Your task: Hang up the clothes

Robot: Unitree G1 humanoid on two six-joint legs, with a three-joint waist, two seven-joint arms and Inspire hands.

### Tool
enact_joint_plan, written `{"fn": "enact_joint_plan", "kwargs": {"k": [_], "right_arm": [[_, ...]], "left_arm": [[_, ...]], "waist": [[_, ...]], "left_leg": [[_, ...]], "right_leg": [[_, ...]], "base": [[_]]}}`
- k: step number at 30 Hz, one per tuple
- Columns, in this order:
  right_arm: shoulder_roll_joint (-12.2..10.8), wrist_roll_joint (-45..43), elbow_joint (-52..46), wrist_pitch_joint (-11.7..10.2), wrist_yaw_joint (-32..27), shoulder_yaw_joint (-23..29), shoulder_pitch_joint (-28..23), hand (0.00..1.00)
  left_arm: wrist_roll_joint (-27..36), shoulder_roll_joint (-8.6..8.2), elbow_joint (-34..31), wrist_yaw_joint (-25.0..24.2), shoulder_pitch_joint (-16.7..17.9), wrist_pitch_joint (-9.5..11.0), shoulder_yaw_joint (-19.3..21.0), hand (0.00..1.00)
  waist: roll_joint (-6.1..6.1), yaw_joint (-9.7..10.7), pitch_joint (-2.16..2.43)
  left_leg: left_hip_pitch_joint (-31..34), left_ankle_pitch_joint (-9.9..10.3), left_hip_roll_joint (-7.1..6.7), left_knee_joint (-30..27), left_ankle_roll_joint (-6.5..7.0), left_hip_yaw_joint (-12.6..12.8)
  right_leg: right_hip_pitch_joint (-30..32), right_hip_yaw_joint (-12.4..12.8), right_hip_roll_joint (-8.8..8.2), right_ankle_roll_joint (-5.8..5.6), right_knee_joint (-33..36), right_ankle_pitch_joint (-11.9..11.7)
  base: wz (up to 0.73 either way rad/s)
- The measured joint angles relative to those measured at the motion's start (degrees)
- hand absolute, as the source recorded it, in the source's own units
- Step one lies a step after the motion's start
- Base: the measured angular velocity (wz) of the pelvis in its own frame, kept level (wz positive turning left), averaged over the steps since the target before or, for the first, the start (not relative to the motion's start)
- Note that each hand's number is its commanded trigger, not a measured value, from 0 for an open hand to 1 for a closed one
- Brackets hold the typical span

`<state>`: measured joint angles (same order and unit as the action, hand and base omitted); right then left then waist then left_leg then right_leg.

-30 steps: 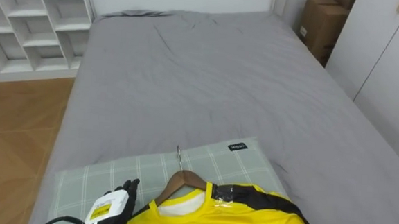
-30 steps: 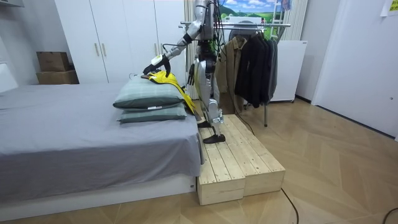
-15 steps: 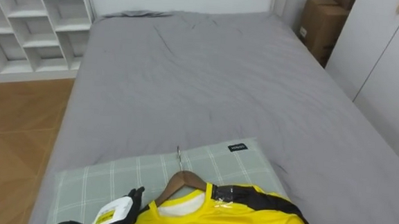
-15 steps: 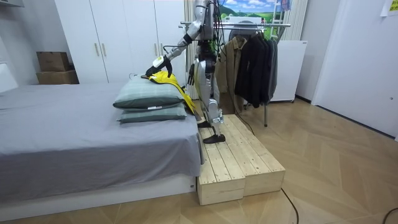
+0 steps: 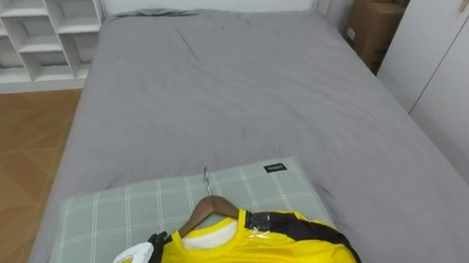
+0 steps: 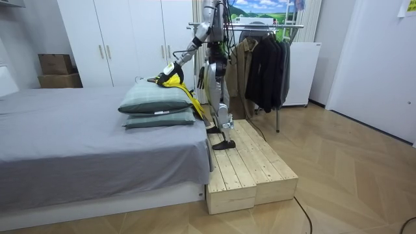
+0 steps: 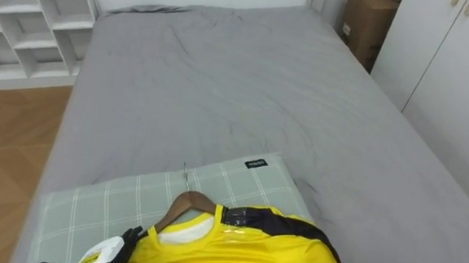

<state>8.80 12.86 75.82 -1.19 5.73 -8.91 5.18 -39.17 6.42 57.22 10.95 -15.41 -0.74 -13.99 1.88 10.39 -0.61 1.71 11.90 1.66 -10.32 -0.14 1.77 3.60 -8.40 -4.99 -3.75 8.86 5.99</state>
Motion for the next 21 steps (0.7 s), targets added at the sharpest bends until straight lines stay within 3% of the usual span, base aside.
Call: {"fn": "enact_joint_plan", "kwargs": {"k": [5,7,10,15,18,21], "right_arm": [[-0.2,-0.3,1.47,-0.01,-0.59,-1.22,2.83,0.0],[-0.42,-0.29,1.82,-0.03,-0.94,-1.65,4.52,0.0],[-0.69,-0.36,1.8,-0.08,-1.33,-3.21,6.18,0.0],[-0.62,-2.16,1.82,-0.54,-1.78,-4.03,7.56,0.0],[-0.65,-2.2,1.79,-1.46,-1.86,-4.28,8.32,0.0],[-0.64,-2.21,1.77,-1.97,-2.06,-5.21,8.91,0.0]], "left_arm": [[0.98,0.0,1.47,2.1,-3.91,1.0,0.41,0.0],[1.46,0.1,1.76,2.73,-6.96,1.44,0.71,0.0],[2.54,0.07,3.88,4.47,-10.74,2.63,1.81,0.0],[3.34,0.43,5.92,5.76,-12.76,4.23,2.64,0.0],[4.13,1.47,6.77,6.2,-13.84,5.38,2.66,0.0],[6.81,2.95,7.22,6.41,-14.98,5.79,2.65,0.0]], "waist": [[-0.09,0.01,-0.31],[0.08,-0.01,-0.9],[0.29,0.12,-1.33],[0.2,0.19,-1.79],[-0.44,0.23,-2.43],[-0.82,0.28,-2.53]], "left_leg": [[2.25,-0.09,0.12,-1.06,-0.08,0.17],[3.74,-0.13,0.17,-1.5,-0.04,0.42],[5.9,-0.85,0.19,-1.45,-0.12,0.66],[8.01,-1.31,0.36,-1.39,-0.35,0.68],[8.96,-1.36,0.43,-1.6,-0.38,0.66],[10.66,-1.35,0.44,-2.52,-0.38,0.63]], "right_leg": [[2.37,0.39,0.02,0.2,0.78,-0.16],[3.79,0.43,0.02,0.37,0.99,-0.39],[6.21,0.59,0.02,0.53,1.02,-1.0],[8.88,0.6,0.14,0.8,1.74,-1.27],[9.8,0.53,0.15,0.86,1.98,-1.31],[11.22,0.51,0.13,1.02,2.13,-1.47]], "base": [[-0.02],[-0.05],[-0.03],[0.0],[0.0],[0.0]]}}
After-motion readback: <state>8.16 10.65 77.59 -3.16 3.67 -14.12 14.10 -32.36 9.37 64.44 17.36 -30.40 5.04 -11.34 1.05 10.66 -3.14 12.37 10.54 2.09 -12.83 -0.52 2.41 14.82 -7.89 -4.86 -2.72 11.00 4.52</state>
